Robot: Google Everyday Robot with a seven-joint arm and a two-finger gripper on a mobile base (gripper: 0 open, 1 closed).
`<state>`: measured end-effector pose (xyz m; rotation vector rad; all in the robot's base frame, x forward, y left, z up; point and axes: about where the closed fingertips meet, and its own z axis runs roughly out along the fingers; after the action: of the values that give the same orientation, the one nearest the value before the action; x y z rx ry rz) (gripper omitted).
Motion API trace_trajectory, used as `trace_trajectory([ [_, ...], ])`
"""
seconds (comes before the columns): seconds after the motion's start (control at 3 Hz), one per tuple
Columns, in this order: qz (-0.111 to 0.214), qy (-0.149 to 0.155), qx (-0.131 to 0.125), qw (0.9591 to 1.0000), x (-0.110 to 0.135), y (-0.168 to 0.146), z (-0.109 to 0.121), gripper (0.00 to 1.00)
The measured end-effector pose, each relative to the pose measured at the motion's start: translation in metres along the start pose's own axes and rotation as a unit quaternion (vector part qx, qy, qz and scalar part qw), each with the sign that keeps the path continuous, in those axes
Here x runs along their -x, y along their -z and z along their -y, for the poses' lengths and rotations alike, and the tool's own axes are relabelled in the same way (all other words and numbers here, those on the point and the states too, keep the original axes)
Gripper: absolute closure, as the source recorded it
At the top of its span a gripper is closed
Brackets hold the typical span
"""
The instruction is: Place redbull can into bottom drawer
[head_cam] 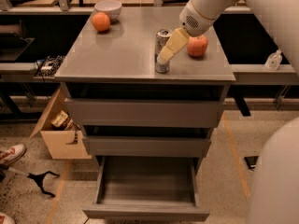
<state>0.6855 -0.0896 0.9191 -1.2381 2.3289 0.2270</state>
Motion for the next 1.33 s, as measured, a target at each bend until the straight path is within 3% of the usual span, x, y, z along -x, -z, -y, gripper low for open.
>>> trace_trajectory([
  [1.0, 0.006, 0.01, 0.021, 0.9997, 0.033, -0.026, -0.007, 0.0],
  [1.33, 0.01, 0.017, 0.024, 0.9995, 0.04, -0.029, -0.009, 0.17],
])
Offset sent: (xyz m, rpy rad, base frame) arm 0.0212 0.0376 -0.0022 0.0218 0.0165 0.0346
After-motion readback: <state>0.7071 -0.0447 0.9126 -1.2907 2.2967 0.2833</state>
